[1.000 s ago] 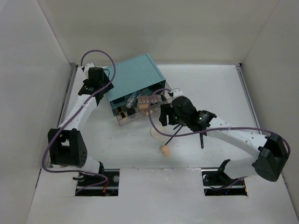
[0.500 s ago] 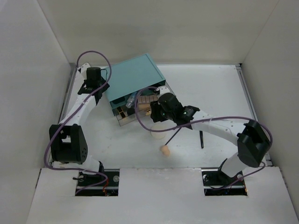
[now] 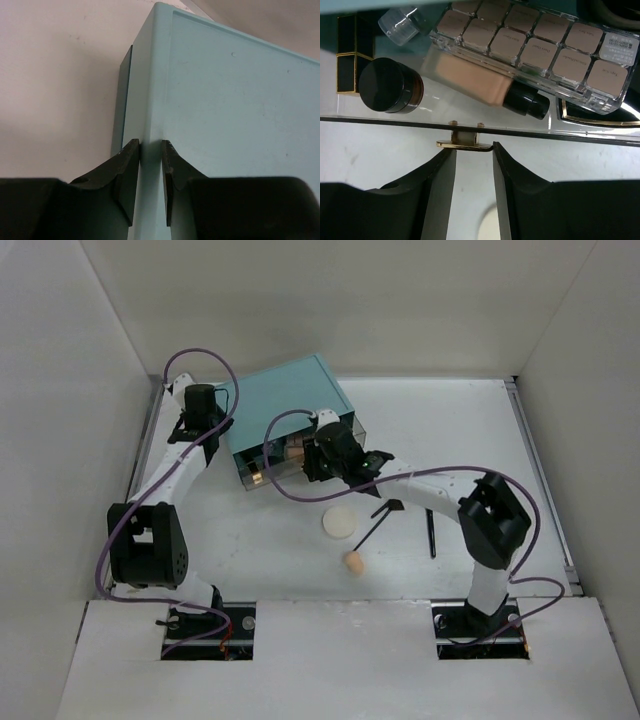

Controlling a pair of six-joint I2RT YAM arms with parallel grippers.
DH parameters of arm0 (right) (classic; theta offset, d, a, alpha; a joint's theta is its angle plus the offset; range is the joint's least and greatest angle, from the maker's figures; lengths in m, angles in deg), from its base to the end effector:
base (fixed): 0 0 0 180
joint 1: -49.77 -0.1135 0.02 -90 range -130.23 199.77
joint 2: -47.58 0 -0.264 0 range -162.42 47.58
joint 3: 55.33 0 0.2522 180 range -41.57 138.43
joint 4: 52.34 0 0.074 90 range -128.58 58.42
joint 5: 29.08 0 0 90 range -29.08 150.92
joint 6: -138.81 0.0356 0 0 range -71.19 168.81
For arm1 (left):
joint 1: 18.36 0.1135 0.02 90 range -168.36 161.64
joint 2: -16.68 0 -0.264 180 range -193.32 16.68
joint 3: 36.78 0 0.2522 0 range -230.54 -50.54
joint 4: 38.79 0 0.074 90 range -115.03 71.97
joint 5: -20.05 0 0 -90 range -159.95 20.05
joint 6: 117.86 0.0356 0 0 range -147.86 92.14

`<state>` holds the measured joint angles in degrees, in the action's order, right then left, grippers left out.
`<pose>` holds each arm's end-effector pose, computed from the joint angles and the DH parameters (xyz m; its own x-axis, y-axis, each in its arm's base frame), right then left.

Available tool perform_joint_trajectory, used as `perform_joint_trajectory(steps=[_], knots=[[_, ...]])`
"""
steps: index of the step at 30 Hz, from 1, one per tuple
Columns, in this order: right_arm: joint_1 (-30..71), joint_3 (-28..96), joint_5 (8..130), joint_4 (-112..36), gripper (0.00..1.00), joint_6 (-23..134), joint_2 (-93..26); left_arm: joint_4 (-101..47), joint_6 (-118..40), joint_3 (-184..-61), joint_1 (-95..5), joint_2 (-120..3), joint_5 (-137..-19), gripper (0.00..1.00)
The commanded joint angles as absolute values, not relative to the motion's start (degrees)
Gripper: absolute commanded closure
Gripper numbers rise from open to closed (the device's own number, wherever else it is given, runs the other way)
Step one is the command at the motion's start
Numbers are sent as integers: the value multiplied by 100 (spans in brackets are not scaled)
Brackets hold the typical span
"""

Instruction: Organize the makeup

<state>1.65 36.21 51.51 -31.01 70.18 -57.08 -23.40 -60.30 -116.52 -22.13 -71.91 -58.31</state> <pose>0.2863 0.3106 0.2499 -0.5865 -0.1157 -0.8016 -0.4626 0.8603 0.2144 0.3617 -0.0166 0.2939 -0.2818 -0.5080 -0.8140 -0.3203 0.8495 -0.4192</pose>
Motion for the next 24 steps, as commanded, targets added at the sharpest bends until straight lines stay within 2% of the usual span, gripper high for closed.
perform_joint_trajectory(steps=[1,7,10,11,12,15,24], knots=[[244,4122,4801,-4779,60,6982,-6122,-2020,-6020,-11409,-2341,-7446,-6336,91],[244,4456,4264,-5834,54,6824,-6729,-2020,-5959,-11374,-2359,-7455,-6363,92],[227,4439,4176,-6090,47,6841,-6808,-2020,-5932,-11374,-2368,-7428,-6398,92],[227,4413,4159,-6177,43,6850,-6826,-2020,-5923,-11374,-2377,-7420,-6398,92],[227,4387,4176,-6239,34,6850,-6843,-2020,-5923,-11356,-2385,-7411,-6398,92],[227,4229,4202,-6293,30,6841,-6853,-2019,-5923,-11295,-2394,-7341,-6398,92],[86,2656,4387,-6319,16,6929,-6290,-1967,-5827,-11330,-2368,-7288,-6398,92]])
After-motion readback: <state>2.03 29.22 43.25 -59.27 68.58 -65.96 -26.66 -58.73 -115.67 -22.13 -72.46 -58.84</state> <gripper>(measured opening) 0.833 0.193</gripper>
